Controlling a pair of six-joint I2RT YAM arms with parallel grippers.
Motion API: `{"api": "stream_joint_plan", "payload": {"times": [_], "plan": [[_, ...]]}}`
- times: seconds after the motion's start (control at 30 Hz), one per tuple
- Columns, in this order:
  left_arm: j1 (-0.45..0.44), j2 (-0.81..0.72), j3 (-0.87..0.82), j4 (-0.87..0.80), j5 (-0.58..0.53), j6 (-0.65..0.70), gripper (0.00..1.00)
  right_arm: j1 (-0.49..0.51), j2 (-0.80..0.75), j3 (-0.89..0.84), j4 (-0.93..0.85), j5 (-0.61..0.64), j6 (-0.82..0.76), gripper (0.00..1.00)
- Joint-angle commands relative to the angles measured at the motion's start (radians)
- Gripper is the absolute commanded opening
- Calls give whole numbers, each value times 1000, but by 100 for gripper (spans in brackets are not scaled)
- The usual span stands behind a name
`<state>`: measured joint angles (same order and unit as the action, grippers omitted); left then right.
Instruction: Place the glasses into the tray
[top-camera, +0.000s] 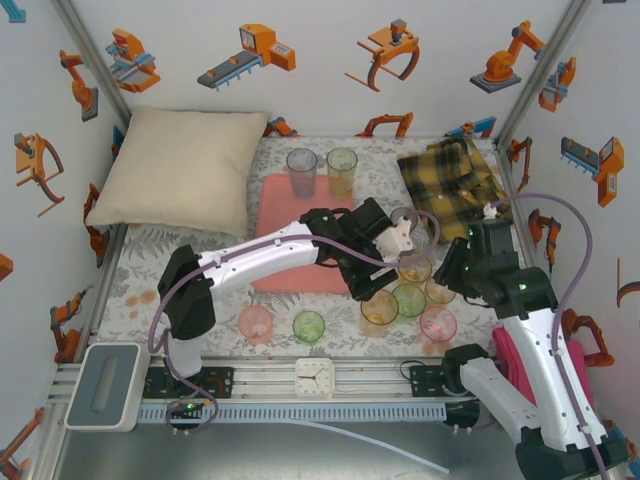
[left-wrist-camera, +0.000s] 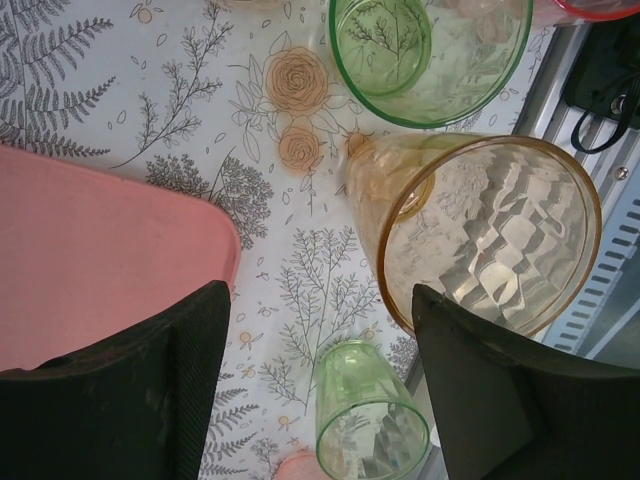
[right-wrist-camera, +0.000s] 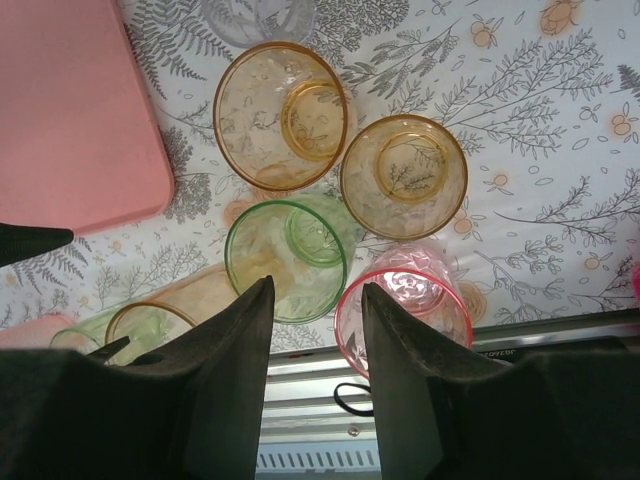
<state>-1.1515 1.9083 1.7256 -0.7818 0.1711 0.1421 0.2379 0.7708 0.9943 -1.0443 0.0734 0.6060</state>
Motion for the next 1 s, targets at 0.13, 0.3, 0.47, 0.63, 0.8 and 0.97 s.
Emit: {"api": "stream_joint_plan", "payload": {"times": [0.13,0.3,0.47,0.63,0.8,0.97], "plan": [[-17,40,26,9,-19,-22,64,-6,-28,11,-54,97,20,41],[-18,54,28,11,-35,-26,57,-6,-53,1,-50,95,15,41],[-28,64,37,10,-60,-26,49,-6,-65,-5,-46,95,11,41],[-34,72,44,7,-84,-25,42,-6,-65,-12,-36,91,10,41],[-37,74,45,4,-98,-22,33,-6,-65,-17,-25,89,7,41],[-41,71,45,-3,-114,-18,23,-6,-68,-23,-20,86,6,41]]}}
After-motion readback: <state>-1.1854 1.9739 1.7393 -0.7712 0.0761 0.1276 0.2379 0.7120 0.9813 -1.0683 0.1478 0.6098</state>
